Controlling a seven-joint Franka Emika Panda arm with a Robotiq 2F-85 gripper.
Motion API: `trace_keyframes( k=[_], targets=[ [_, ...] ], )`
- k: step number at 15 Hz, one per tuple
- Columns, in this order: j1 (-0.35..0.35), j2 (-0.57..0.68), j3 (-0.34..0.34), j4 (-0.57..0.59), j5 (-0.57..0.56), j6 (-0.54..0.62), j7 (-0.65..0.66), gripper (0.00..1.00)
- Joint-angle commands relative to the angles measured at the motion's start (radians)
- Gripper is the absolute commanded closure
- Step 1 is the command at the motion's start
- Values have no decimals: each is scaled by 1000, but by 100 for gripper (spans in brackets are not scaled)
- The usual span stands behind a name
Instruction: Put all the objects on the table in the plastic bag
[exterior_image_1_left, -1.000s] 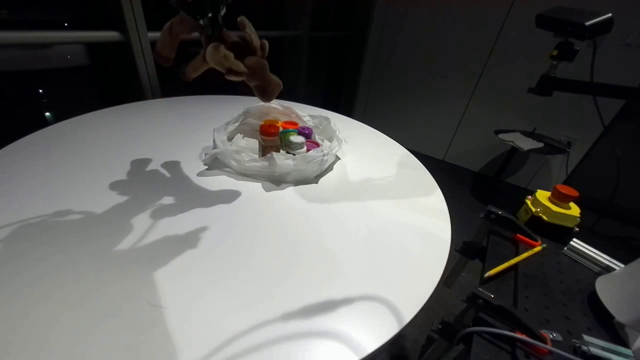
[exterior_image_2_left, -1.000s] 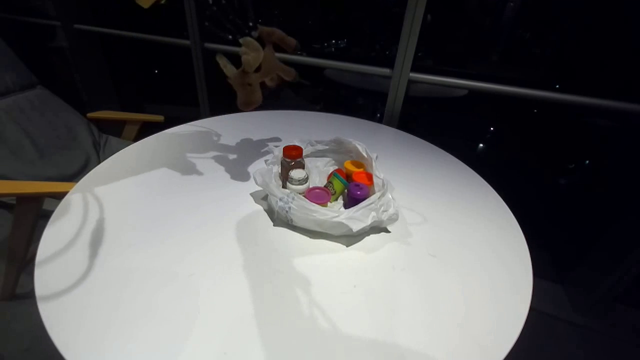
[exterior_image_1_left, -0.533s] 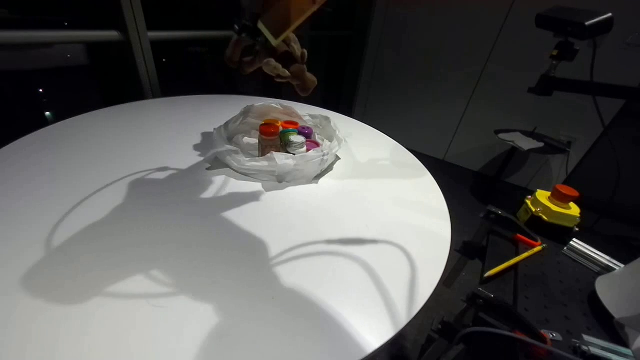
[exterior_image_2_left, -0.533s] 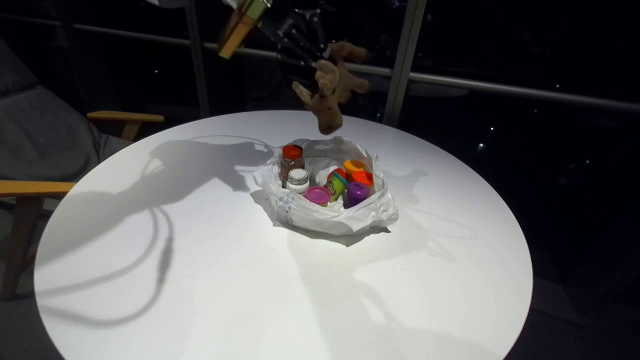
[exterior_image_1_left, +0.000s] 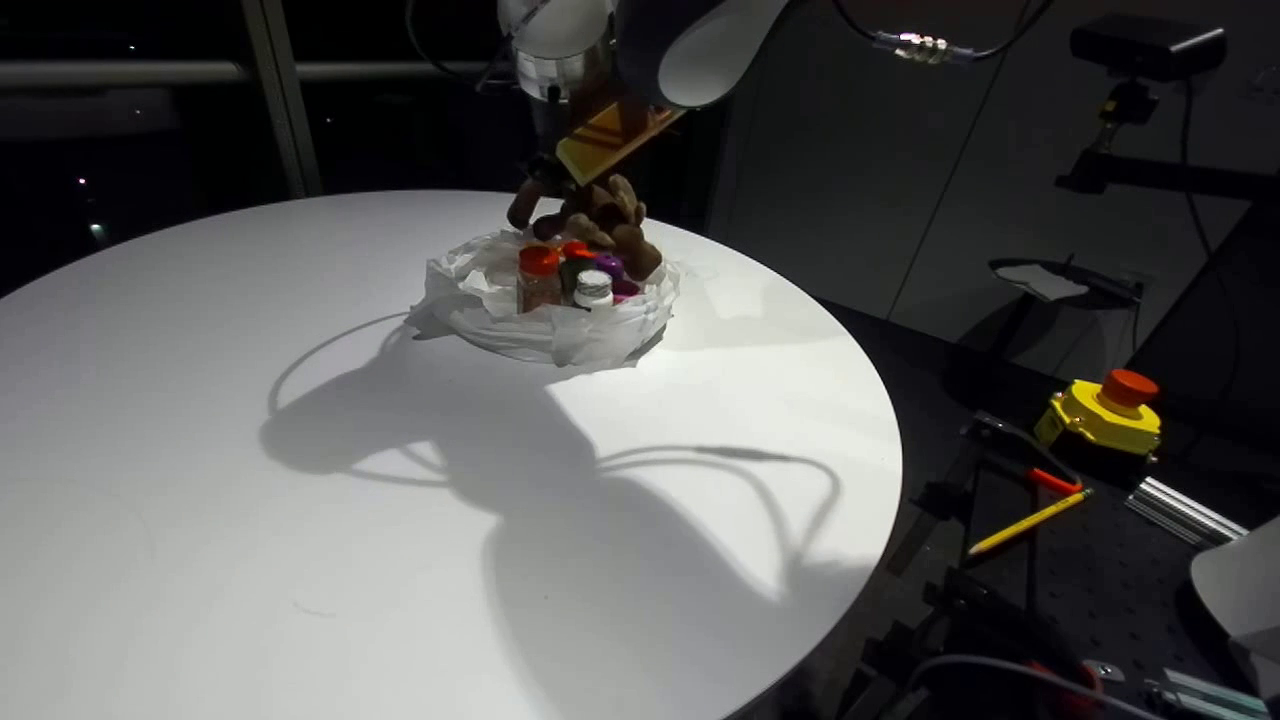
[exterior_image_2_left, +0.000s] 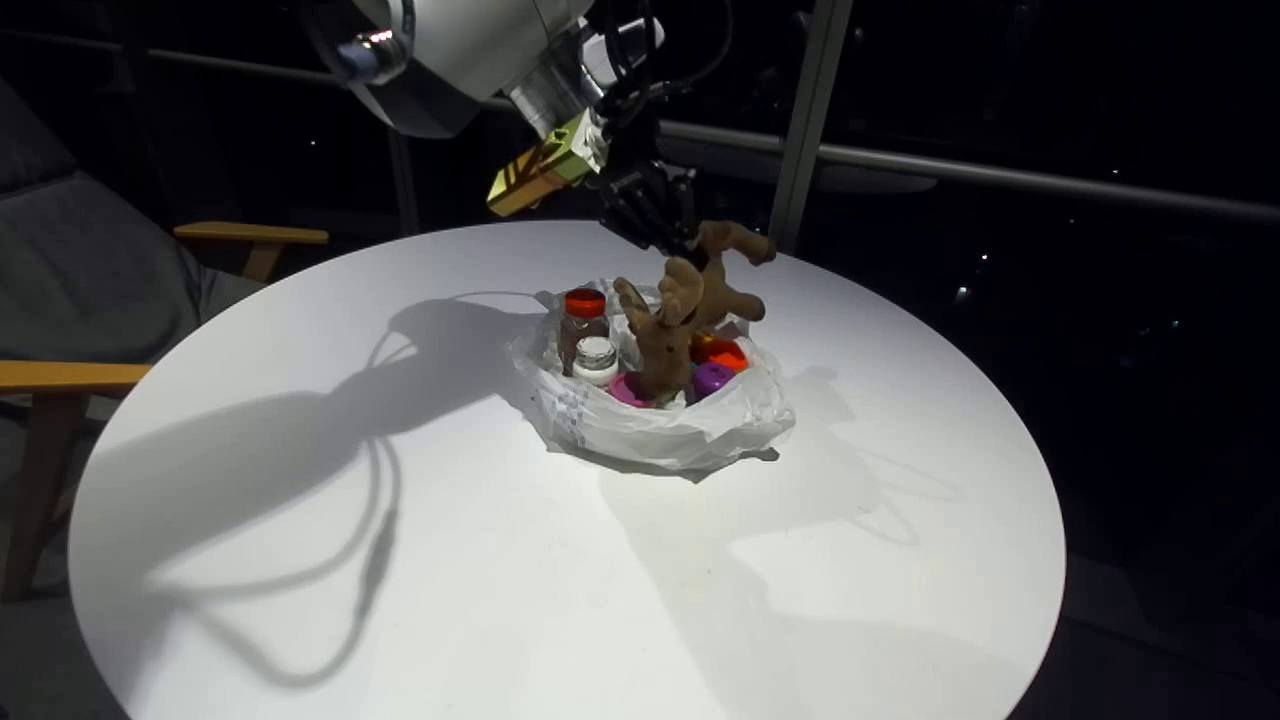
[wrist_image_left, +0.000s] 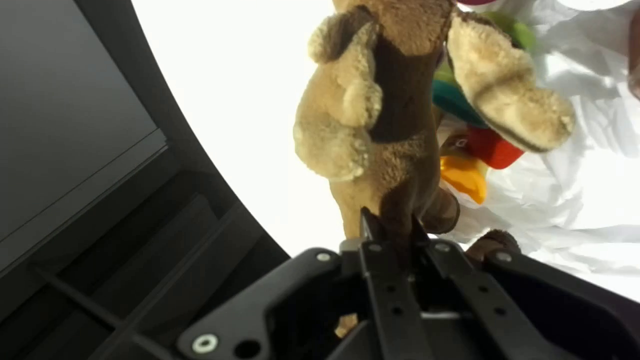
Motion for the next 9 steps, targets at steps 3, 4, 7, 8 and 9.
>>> trace_keyframes(
  k=[3,4,7,8,9],
  targets=[
    [-25,10,31,-1,174,130,-69,88],
    [-19,10,30,-9,202,144,-85,88],
    [2,7,19,-33,269,157,-128,62],
    [7,5,15,-36,291,152,-140,59],
    [10,-7,13,-42,318,144,-149,53]
  ],
)
